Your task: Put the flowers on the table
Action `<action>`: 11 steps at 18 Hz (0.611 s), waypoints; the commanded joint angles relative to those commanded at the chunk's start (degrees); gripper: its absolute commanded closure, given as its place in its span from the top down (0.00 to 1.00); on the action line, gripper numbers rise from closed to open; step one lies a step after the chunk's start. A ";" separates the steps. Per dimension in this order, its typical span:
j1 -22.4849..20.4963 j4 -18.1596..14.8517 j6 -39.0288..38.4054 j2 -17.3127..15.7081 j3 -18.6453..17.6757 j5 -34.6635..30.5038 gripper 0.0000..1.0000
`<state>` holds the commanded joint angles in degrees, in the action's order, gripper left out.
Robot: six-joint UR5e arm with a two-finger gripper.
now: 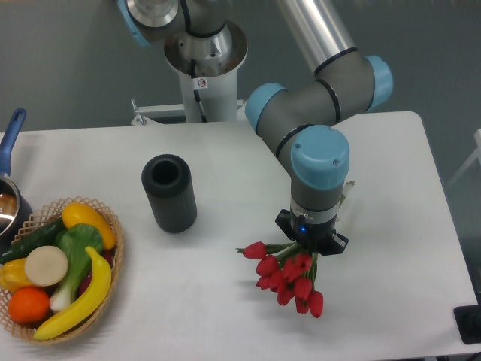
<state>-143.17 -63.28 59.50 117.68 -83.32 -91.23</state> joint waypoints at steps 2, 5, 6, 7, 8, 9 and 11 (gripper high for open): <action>-0.09 0.00 0.00 0.35 0.00 0.79 0.23; -0.09 0.17 0.44 0.79 0.00 1.58 0.43; -0.09 0.87 0.44 0.97 -0.09 1.67 0.45; 0.00 1.75 0.44 1.23 -0.26 1.67 0.46; 0.00 2.19 0.44 1.32 -0.35 1.67 0.47; -0.09 2.37 0.44 1.23 -0.61 1.67 0.49; -0.09 2.55 0.44 1.14 -0.70 1.67 0.61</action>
<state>-143.26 -60.73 59.94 118.83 -84.02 -89.56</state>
